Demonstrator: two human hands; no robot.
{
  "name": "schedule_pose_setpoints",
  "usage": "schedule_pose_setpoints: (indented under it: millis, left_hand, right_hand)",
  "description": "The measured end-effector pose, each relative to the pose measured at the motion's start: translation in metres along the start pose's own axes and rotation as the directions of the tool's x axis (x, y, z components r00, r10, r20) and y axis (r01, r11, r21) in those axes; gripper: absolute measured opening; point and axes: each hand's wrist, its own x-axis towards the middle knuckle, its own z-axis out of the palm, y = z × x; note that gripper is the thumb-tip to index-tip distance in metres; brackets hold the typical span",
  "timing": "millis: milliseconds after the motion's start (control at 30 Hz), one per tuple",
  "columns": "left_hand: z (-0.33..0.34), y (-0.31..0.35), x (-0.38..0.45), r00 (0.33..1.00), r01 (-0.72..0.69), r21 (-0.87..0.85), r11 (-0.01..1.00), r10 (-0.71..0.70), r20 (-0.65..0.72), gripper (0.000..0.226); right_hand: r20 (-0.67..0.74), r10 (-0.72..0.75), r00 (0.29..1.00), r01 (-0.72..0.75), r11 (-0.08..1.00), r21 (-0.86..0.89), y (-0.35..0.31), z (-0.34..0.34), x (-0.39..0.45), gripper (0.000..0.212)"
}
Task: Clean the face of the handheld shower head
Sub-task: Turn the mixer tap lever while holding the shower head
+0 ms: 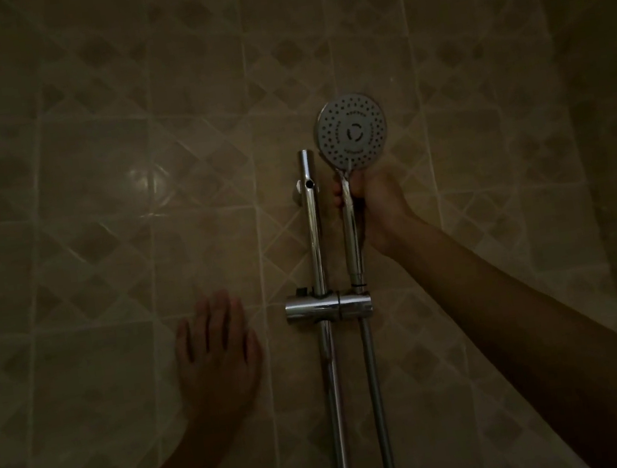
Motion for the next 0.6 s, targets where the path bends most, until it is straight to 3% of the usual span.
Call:
schedule_pose_setpoints:
  millis: [133,300,500,600]
  left_hand:
    - [0.0,0.001,-0.001,1.0,-0.013,0.02,1.0,0.013,0.028,0.05]
    - [-0.004,0.002,0.0,0.997,-0.019,0.033,0.999,0.016,0.082,0.052]
    - [-0.01,0.002,0.003,0.987,-0.013,0.024,1.0,0.009,0.163,0.055]
    - [-0.018,0.001,0.006,0.969,-0.042,0.02,0.999,0.036,0.244,0.058]
  right_hand:
    - [0.044,-0.086,0.995,0.094,0.968,-0.234,0.016,-0.014,-0.007,0.023]
    - [0.116,-0.21,0.971,0.237,0.914,-0.329,0.024,-0.028,-0.014,0.019]
    - [0.112,-0.208,0.972,0.236,0.898,-0.373,0.022,-0.025,-0.021,0.014]
    - [0.082,-0.204,0.976,0.219,0.875,-0.431,0.019,-0.022,-0.03,0.021]
